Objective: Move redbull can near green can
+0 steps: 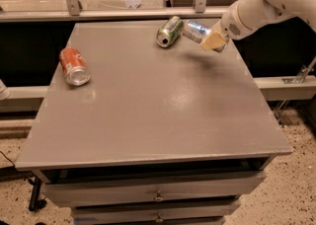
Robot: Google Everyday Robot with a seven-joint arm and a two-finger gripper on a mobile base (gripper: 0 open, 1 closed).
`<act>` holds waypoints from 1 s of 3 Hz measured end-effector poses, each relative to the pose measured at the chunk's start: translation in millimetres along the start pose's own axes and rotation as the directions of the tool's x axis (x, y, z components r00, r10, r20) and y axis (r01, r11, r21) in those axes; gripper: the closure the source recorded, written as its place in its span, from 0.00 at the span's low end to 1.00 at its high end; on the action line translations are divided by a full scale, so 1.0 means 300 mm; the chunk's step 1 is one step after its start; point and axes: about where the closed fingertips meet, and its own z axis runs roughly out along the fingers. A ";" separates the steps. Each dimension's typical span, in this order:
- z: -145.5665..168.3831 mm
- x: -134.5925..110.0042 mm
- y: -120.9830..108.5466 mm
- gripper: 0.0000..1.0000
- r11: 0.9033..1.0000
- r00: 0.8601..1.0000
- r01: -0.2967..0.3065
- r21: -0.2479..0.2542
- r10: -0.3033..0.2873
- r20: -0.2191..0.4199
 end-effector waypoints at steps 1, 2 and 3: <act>0.098 -0.047 -0.040 1.00 1.000 1.000 0.026 0.000 -0.026 0.005; 0.172 -0.082 -0.050 0.82 0.998 0.998 0.062 -0.006 -0.062 -0.007; 0.211 -0.095 -0.058 0.59 0.997 0.996 0.083 -0.003 -0.083 -0.020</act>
Offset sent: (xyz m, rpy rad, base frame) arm 0.0709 0.0425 -0.0221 -0.0773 -0.0252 0.0737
